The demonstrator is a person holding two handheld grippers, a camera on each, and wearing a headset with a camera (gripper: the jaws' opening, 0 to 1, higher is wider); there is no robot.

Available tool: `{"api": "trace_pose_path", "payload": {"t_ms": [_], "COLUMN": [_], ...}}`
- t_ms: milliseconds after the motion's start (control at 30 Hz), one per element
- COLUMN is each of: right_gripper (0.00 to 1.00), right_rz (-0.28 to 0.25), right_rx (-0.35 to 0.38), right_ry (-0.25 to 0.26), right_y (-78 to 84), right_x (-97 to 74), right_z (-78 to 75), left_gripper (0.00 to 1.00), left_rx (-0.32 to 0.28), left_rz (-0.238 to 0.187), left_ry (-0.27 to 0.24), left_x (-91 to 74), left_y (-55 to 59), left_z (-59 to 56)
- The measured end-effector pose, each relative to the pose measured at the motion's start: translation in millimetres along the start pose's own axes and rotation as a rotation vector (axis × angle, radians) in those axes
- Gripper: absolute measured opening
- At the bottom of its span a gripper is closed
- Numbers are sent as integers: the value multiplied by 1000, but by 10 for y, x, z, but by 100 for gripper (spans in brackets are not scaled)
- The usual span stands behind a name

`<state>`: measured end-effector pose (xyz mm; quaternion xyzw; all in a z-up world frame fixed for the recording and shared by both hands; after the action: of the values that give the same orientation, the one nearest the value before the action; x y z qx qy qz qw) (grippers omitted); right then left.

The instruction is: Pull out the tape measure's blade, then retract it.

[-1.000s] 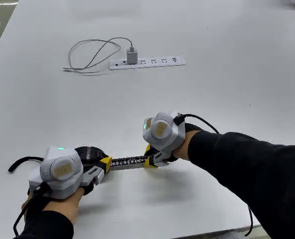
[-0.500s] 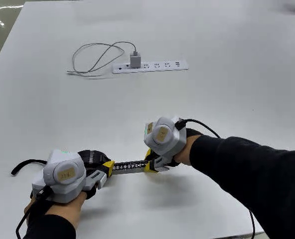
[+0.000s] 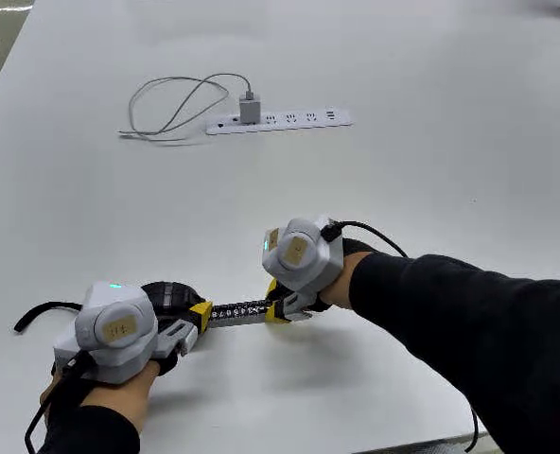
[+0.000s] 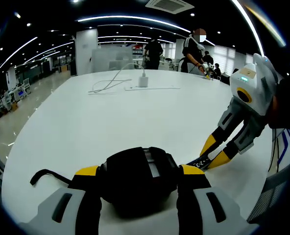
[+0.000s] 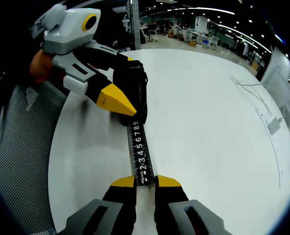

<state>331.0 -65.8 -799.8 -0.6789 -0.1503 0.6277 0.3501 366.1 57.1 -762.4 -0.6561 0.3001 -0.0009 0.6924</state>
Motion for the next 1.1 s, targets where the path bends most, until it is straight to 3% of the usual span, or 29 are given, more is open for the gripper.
{"api": "trace_pose_path", "payload": {"t_ms": [1100], "right_gripper": [10], "right_rz": [-60], "right_rx": [34], "right_ry": [4], "right_y": [-111], "right_x": [84], "right_z": [16], "left_gripper": [57], "left_rx": [-16], "left_rz": [-7], "left_ry": [0], "left_x": [-8], "left_y": [-6], "left_z": [6]}}
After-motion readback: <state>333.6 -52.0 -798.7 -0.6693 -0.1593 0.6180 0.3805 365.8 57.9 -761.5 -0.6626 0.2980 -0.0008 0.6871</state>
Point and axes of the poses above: the centre of the closed fingertips' face, and the gripper's own axes: x roughly forward along the fingers, z roughly to its left, y roughly out of its underside, the point moved 1 cm from there along -x, roughly backward along the fingers, and after that the axes turned 11 degrees about -z, right-handed, at the moved point
